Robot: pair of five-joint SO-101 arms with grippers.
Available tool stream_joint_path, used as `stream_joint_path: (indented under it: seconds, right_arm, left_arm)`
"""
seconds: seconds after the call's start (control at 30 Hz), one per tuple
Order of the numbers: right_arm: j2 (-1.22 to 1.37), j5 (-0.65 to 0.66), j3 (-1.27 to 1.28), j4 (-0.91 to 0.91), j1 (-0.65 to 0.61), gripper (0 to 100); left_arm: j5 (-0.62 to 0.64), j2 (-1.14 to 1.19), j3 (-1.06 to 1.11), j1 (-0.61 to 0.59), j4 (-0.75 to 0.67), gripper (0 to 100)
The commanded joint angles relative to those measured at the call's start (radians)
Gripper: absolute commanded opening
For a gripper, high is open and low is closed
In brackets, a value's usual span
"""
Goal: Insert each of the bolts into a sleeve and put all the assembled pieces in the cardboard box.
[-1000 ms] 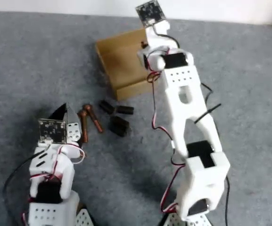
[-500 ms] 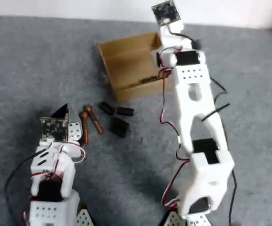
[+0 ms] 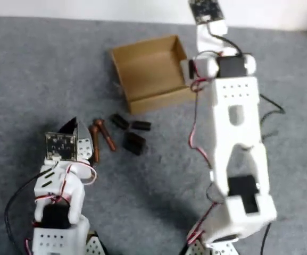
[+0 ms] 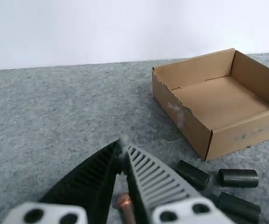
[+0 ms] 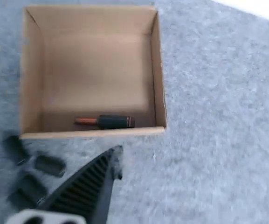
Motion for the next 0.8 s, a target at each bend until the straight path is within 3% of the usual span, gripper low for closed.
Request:
stream_joint_path:
  seconds: [0.0,0.2,0.4,0.57,0.77]
  right_arm:
    - [-0.159,-0.014,-0.044,0.157,-0.071,53.6]
    - [-0.255,-0.014,-0.042,0.334,-0.206,53.6]
    - [-0.291,-0.014,0.102,0.346,-0.367,53.6]
    - [-0.378,-0.014,0.360,0.246,-0.498,53.6]
    - [-0.455,-0.014,0.785,-0.088,-0.576,53.6]
  left_arm:
    - [-0.005,0.001,-0.050,0.024,0.011,2]
    - [-0.005,0.002,-0.061,0.018,0.012,2]
    - [0.104,0.085,-0.122,-0.136,0.012,2]
    - [0.104,0.438,-0.269,-0.137,-0.021,2]
    - [0.109,0.954,-0.503,-0.193,-0.054,1]
